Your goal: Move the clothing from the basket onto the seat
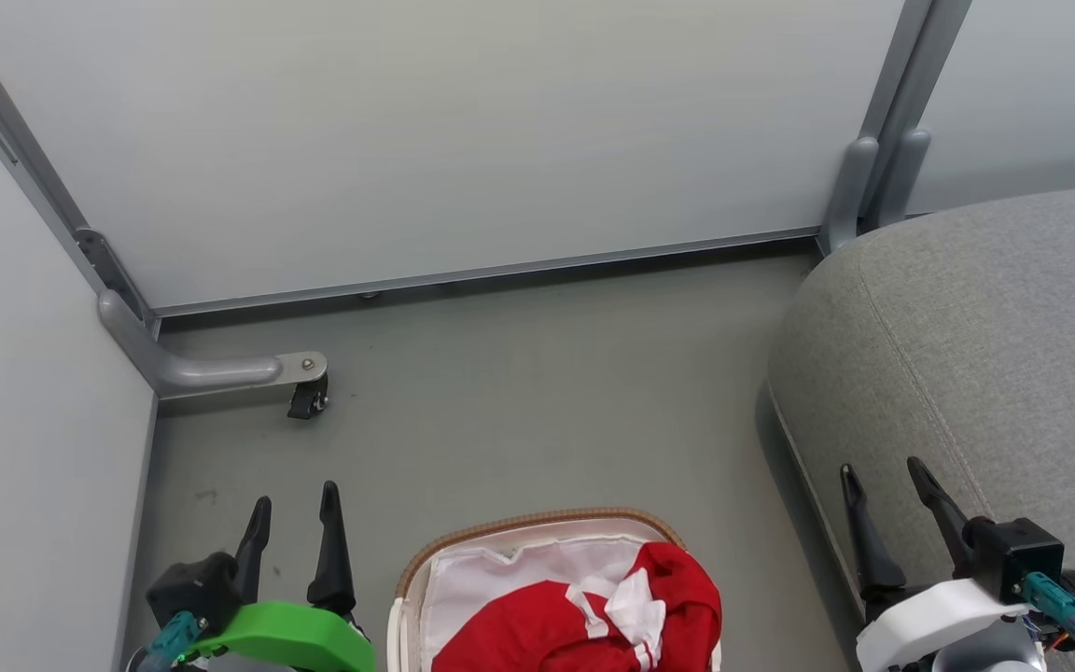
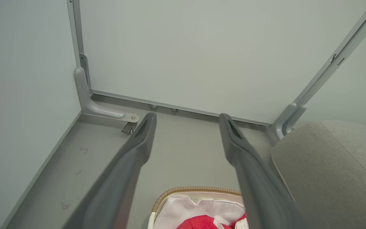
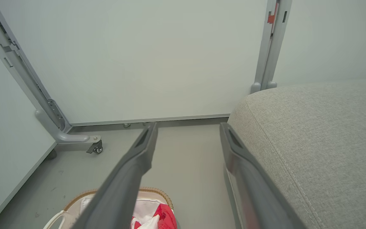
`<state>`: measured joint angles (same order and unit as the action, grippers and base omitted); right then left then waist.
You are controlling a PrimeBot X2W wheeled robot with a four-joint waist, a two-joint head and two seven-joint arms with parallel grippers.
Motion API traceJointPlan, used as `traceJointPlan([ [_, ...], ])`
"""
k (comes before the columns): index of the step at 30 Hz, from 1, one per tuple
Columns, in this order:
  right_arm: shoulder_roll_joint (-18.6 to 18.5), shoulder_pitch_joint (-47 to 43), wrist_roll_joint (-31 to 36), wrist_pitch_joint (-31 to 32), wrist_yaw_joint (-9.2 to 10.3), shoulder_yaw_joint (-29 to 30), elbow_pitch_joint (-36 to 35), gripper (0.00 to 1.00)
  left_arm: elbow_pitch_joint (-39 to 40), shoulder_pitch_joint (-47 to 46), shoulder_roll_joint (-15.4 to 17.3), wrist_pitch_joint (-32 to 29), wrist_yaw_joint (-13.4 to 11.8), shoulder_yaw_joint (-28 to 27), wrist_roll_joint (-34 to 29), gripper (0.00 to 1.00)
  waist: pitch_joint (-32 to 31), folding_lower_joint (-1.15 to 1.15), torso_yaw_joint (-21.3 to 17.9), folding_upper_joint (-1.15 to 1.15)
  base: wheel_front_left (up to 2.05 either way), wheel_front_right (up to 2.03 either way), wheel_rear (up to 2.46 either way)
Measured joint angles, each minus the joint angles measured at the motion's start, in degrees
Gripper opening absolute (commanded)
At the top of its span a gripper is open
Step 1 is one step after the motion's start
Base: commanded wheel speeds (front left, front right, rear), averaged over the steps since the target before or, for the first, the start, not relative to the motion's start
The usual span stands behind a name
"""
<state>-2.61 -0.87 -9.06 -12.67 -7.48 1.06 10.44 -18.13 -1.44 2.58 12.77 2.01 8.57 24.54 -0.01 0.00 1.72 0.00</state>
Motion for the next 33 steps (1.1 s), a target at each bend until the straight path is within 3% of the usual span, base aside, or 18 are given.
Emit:
traceJointPlan([
  [21,-0.1,-0.3,9.0,-2.3,-0.01,-0.2,-0.1,1.0,-2.5,0.1,0.1,2.2,-0.5,1.4,-6.6,1.0,0.3,0.0,0.4,0.0,0.0,0.0,0.0],
  [33,-0.1,-0.3,9.3,-2.3,-0.01,-0.3,-0.1,1.0,-2.9,0.1,0.1,2.3,-0.5,1.8,-6.8,1.0,0.5,0.0,0.2,0.0,0.0,0.0,0.0],
])
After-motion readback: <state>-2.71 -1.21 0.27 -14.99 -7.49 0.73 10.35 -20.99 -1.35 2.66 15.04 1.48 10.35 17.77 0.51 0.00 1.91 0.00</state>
